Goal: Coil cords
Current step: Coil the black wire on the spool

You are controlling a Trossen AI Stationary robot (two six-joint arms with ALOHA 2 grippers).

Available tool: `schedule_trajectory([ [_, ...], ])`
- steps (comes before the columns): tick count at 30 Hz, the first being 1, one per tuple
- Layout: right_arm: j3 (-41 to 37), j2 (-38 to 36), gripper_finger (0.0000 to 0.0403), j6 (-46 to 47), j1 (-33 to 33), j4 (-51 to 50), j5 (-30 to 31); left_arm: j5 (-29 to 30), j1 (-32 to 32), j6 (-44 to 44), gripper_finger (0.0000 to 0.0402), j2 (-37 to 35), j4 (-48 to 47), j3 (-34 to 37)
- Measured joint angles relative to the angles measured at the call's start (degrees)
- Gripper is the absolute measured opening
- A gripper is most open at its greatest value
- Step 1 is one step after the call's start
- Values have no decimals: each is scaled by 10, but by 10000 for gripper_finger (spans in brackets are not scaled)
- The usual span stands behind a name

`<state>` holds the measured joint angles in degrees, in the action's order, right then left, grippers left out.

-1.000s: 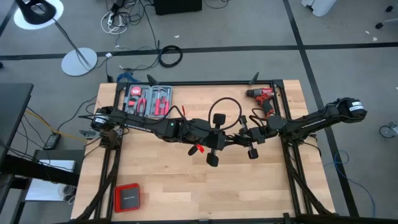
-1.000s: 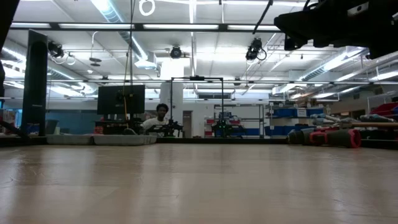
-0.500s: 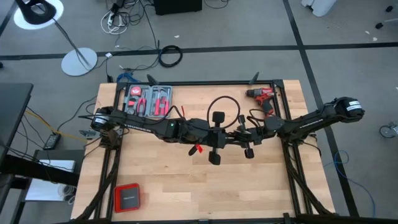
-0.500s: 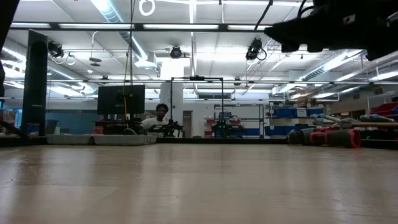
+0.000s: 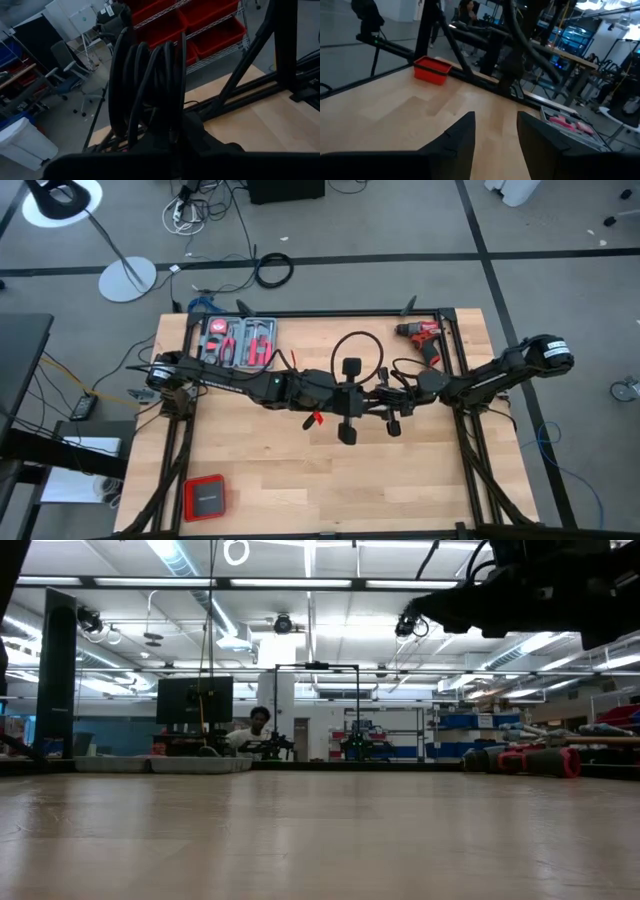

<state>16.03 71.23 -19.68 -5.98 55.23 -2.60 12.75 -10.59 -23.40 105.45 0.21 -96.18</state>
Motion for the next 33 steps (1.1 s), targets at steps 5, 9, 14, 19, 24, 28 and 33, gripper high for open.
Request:
schedule_trajectory([
  [5, -4, 9, 142, 8, 3, -2, 2, 0, 1, 19, 8, -1, 61, 43],
  [9, -14, 8, 143, 35, 6, -11, -5, 0, 1, 26, 8, 0, 98, 92],
  [14, -29, 9, 141, 52, 6, -29, -9, 17, 7, 29, 8, 0, 171, 145],
  [19, -34, 9, 140, 67, 19, -68, -11, 7, 23, 37, 8, 0, 223, 193],
  [24, -34, 9, 140, 106, 42, -107, -36, -59, 54, 59, 8, 0, 283, 261],
  [28, -34, 9, 139, 140, 64, -122, -68, -118, 87, 64, 8, 0, 315, 302],
  [33, -34, 9, 139, 167, 112, -143, -53, -193, 140, 105, 8, 0, 422, 353],
])
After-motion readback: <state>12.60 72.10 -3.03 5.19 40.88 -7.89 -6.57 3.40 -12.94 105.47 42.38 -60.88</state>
